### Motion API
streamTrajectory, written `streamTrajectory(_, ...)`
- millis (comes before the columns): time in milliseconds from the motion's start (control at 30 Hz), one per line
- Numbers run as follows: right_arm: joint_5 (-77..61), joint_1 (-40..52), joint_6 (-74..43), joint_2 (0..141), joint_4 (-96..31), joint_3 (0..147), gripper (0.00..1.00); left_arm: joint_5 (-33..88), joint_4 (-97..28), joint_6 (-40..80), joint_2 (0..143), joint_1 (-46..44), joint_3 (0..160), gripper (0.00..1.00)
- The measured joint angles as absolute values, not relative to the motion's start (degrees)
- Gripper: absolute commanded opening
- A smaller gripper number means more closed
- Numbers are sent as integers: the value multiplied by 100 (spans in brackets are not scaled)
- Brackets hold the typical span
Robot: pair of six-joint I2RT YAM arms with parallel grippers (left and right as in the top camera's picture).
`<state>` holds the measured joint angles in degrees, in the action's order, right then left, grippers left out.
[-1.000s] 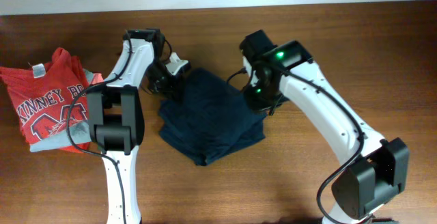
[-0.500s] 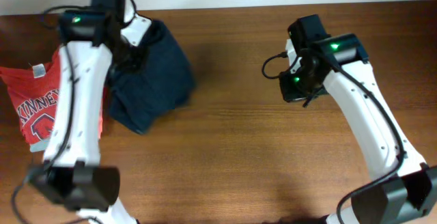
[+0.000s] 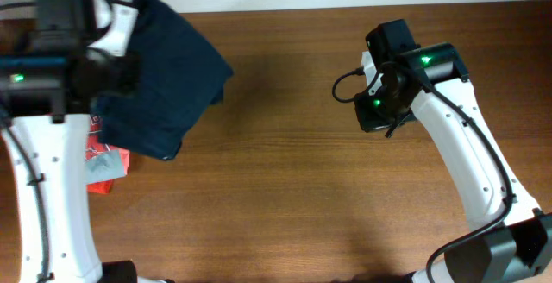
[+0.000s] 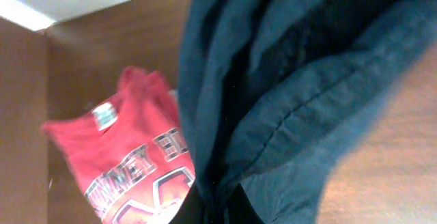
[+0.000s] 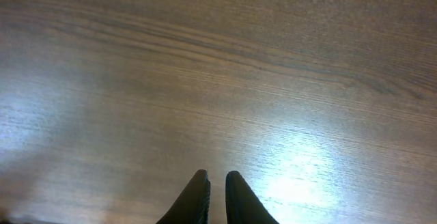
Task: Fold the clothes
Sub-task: 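Lift folded shorts with left gripper and carry them onto the red t-shirt stack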
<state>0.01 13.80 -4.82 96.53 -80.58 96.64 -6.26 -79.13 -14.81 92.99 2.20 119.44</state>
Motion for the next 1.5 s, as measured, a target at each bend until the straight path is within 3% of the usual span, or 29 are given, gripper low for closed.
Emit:
streamTrajectory(300,1,1380,-386,9653,-8160,9664,15,-416,-7481,-1278,9323,1835,11942,1)
streamTrajectory(500,1,1380,-381,9653,-8189,9664,15,1,-7419,-1236,9594,2432,11942,1)
streamTrajectory(1100,1,1380,-381,9653,-8211,9664,15,1575,-6882,-604,9642,2488,12307,1)
streamTrajectory(1500,1,1380,-384,9653,-8235,9664,15,1151,-7126,443,9784,2488,12322,1)
